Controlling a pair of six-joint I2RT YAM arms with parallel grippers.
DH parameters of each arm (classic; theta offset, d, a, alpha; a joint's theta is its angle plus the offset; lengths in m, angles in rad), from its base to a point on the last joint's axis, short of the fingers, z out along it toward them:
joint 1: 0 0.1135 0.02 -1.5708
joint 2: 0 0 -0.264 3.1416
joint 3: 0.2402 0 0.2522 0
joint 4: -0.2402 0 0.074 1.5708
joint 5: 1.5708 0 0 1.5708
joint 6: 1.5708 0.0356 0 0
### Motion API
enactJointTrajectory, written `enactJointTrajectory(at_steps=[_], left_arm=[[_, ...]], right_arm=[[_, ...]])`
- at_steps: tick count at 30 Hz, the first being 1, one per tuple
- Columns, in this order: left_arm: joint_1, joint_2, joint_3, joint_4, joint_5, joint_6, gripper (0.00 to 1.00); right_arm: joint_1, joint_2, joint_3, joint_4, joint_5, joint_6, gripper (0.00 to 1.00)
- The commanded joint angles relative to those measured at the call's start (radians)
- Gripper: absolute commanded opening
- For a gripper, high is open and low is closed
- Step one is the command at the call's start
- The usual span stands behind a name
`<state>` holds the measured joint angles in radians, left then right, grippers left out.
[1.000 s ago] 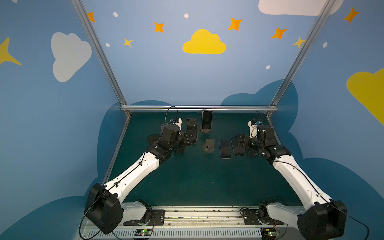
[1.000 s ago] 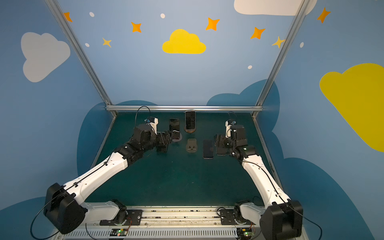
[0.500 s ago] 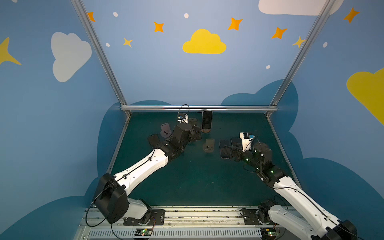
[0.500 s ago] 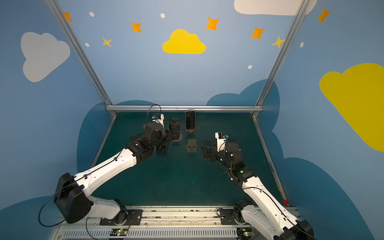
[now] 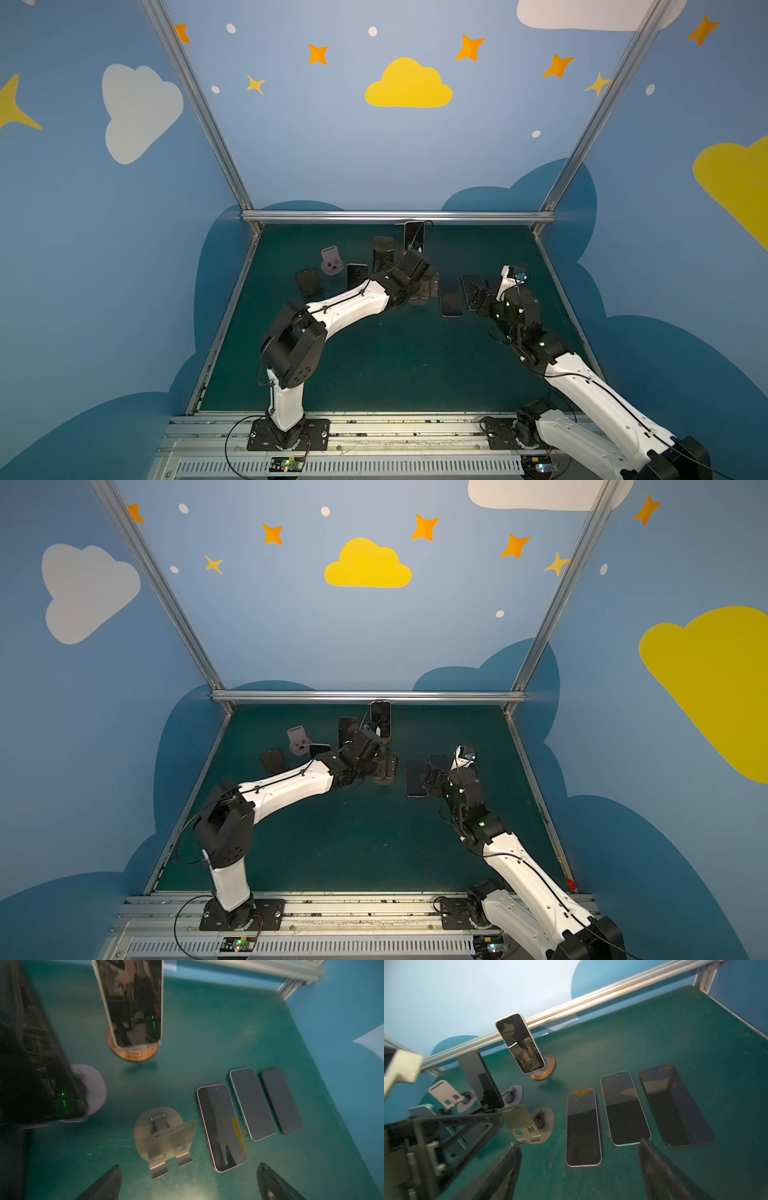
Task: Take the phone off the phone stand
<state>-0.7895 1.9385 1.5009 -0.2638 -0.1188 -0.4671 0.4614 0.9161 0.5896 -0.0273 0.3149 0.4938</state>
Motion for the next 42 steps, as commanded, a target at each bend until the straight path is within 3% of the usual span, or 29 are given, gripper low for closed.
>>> enactJointTrajectory(at_steps=[1, 12, 29, 42], left_arm=[[-0.009, 0.053, 0.095, -0.153, -0.061, -0.037, 0.99], [-0.014, 0.184, 0.214, -0.223, -0.172, -0.006, 0.98], [-0.007, 0.242, 0.223, -0.115, -0.177, 0.039, 0.73], [-0.006, 0.236, 0.199, -0.1, -0.23, 0.048, 0.62]], right_arm=[[-0.002, 0.005, -0.001, -0.02, 0.04, 0.04, 0.88], [-0.002, 0.023, 0.009, -0.035, -0.025, 0.057, 0.88], [-0.002, 0.037, 0.017, -0.041, -0.068, 0.05, 0.88], [-0.001, 0.025, 0.003, -0.019, -0.106, 0.016, 0.88]])
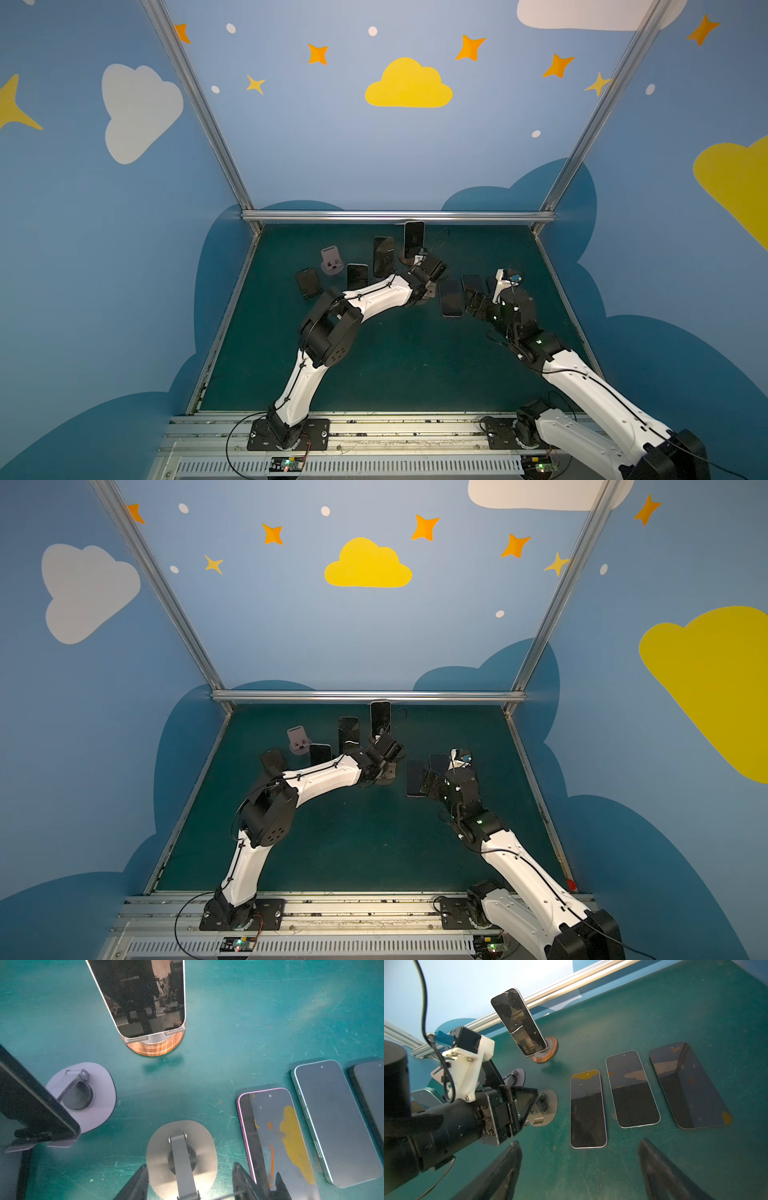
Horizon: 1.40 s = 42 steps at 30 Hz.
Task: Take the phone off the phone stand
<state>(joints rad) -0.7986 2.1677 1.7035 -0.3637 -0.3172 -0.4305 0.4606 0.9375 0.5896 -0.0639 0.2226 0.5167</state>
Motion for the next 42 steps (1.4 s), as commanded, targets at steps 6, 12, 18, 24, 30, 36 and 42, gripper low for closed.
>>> enactJointTrajectory(at_steps=[6, 12, 18, 24, 30, 36, 42], left_arm=[[0.004, -0.009, -0.003, -0.016, -0.042, 0.03, 0.62], [0.004, -0.058, -0.055, -0.01, -0.007, 0.055, 0.62], [0.005, -0.116, -0.127, -0.007, 0.003, 0.105, 0.67], [0.025, -0.122, -0.125, -0.012, 0.018, 0.104, 0.8], [0.022, -0.094, -0.054, -0.028, 0.05, 0.052, 0.92], [0.016, -0.036, 0.007, -0.047, -0.045, -0.018, 0.9], [0.008, -0.006, 0.027, -0.083, -0.069, -0.062, 0.86]], right_arm=[[0.003, 0.023, 0.005, 0.023, -0.029, -0.003, 0.87], [0.004, 0.033, 0.006, 0.022, -0.038, -0.003, 0.87], [0.006, 0.041, 0.006, 0.026, -0.057, 0.015, 0.87], [0.006, 0.047, 0.01, 0.024, -0.078, 0.004, 0.86], [0.007, 0.052, 0.01, 0.024, -0.077, 0.01, 0.86], [0.007, 0.061, 0.024, 0.003, -0.063, 0.048, 0.86], [0.007, 0.05, 0.015, 0.013, -0.057, 0.048, 0.86]])
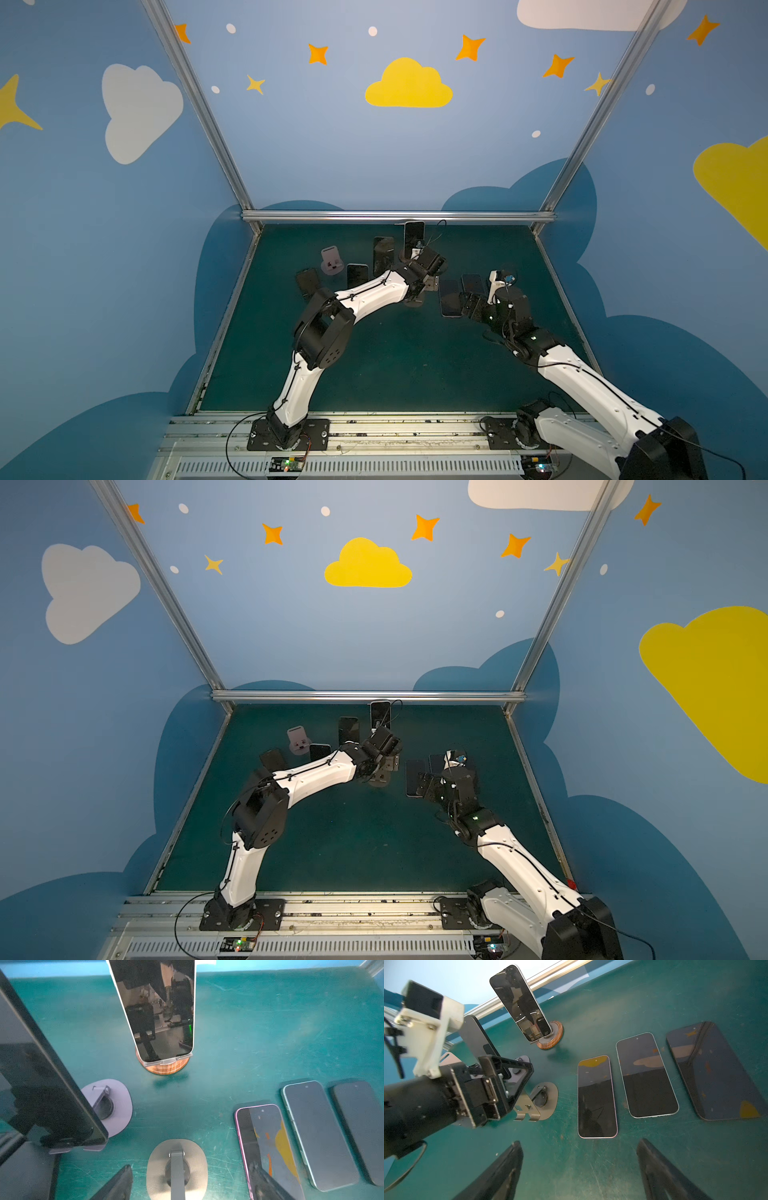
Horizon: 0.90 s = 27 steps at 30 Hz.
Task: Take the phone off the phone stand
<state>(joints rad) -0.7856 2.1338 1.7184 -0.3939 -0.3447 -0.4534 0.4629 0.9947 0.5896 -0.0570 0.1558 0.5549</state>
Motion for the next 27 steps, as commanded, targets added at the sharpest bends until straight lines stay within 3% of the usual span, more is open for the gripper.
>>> enactJointTrajectory(at_steps=[1, 9, 19, 27], left_arm=[[-0.009, 0.028, 0.011, -0.059, -0.056, -0.045, 0.86], [-0.02, 0.022, -0.025, -0.055, -0.075, -0.07, 0.86], [-0.016, 0.042, -0.013, -0.039, -0.106, -0.076, 0.66], [-0.011, 0.044, -0.01, -0.034, -0.086, -0.055, 0.64]], right_arm=[[0.005, -0.007, 0.015, 0.005, 0.007, 0.01, 0.86], [0.004, 0.002, 0.021, 0.0, -0.005, 0.008, 0.86], [0.004, 0.003, 0.021, -0.002, -0.002, 0.009, 0.86], [0.005, -0.017, 0.024, -0.015, -0.009, 0.009, 0.86]])
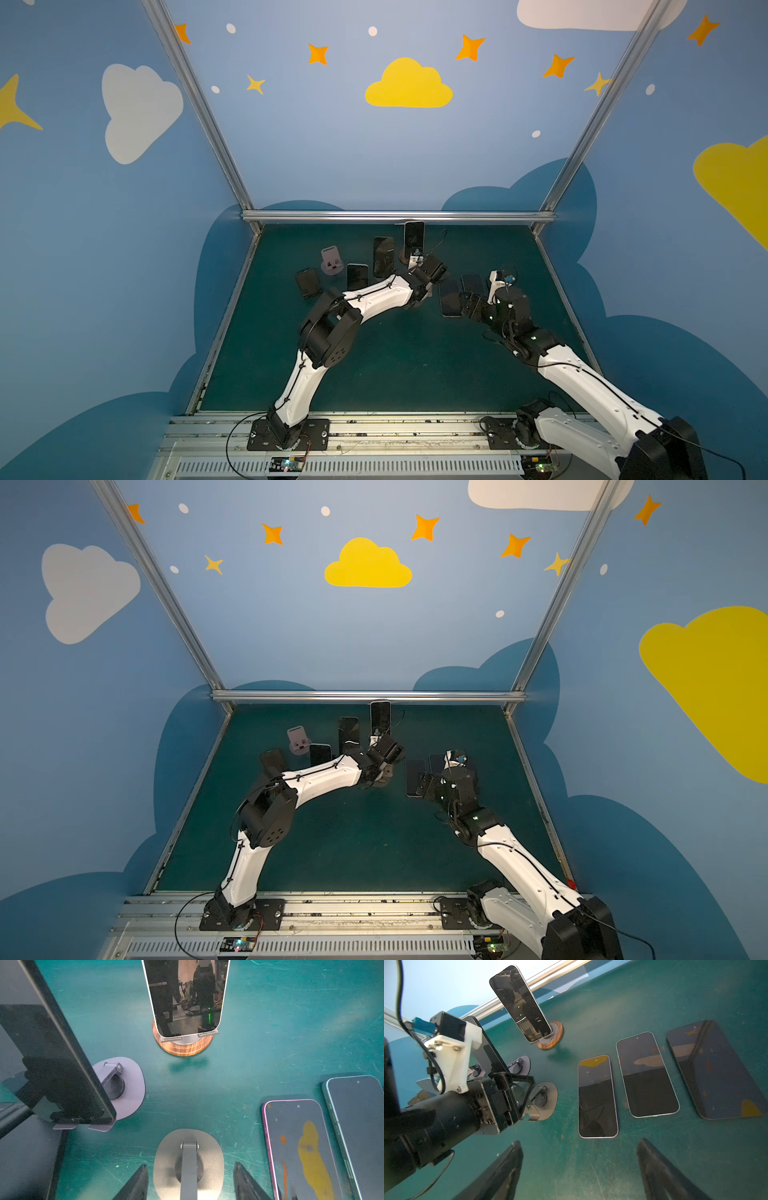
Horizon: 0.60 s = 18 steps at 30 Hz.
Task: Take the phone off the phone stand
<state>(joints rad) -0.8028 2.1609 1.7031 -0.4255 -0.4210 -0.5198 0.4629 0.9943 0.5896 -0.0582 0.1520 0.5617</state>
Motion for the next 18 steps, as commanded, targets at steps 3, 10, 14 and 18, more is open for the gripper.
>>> enactJointTrajectory(at_steps=[3, 10, 14, 18], left_arm=[[0.001, 0.001, 0.007, -0.016, -0.004, 0.022, 0.61], [-0.009, -0.115, -0.099, 0.025, -0.017, 0.04, 0.59], [-0.027, -0.175, -0.146, 0.037, -0.019, 0.055, 0.58], [-0.054, -0.237, -0.2, 0.047, -0.019, 0.071, 0.58]], right_arm=[[0.005, -0.028, 0.015, -0.008, 0.007, 0.003, 0.86], [0.005, -0.027, 0.016, -0.006, -0.004, 0.004, 0.86], [0.005, -0.031, 0.013, -0.003, -0.008, 0.004, 0.86], [0.005, -0.032, 0.015, -0.006, -0.015, 0.004, 0.86]])
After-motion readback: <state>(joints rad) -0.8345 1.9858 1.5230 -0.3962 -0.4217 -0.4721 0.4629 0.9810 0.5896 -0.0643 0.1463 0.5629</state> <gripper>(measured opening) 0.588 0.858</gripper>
